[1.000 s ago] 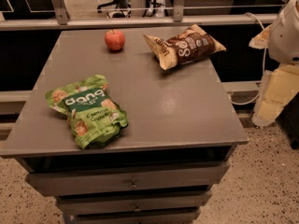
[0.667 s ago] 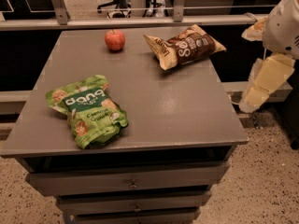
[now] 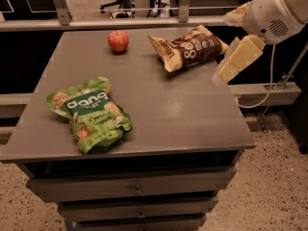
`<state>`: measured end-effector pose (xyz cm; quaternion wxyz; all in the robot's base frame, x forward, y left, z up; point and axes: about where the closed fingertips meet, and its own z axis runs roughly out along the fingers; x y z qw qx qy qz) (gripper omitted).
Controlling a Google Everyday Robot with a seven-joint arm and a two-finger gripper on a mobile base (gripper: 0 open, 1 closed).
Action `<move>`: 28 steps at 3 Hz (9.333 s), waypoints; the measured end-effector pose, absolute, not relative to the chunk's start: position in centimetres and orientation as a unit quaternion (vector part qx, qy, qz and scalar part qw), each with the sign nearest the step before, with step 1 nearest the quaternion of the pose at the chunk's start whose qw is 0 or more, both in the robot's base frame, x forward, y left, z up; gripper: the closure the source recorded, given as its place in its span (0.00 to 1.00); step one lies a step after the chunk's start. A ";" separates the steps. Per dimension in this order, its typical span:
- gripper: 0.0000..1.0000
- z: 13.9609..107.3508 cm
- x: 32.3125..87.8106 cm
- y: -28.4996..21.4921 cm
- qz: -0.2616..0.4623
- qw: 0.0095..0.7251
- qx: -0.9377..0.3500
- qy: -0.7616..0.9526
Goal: Move apple near green rice chip bag
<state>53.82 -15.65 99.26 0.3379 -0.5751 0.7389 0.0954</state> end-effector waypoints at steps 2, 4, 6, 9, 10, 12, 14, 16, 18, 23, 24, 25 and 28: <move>0.00 98.5 55.5 -13.3 0.106 0.360 -0.556 0.742; 0.00 96.5 62.6 -6.1 0.138 0.403 -0.514 0.745; 0.00 94.7 70.4 -4.2 0.163 0.457 -0.469 0.738; 0.00 92.3 73.2 -2.9 0.140 0.477 -0.430 0.753; 0.00 92.5 76.1 -1.6 0.134 0.499 -0.423 0.744; 0.00 90.2 82.5 3.2 0.152 0.505 -0.446 0.724; 0.00 86.5 84.6 6.8 0.186 0.497 -0.433 0.729; 0.38 85.9 85.3 9.9 0.225 0.508 -0.416 0.720; 0.93 88.3 84.0 9.8 0.243 0.519 -0.400 0.715; 1.00 87.7 69.2 7.5 0.265 0.483 -0.505 0.664; 1.00 87.3 67.6 7.7 0.269 0.483 -0.507 0.661; 1.00 86.7 66.9 7.8 0.265 0.483 -0.499 0.669; 0.07 84.8 65.3 7.3 0.265 0.462 -0.492 0.689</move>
Offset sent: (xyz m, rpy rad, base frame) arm 0.0289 0.0398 -0.0168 0.1093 -0.0238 -0.0650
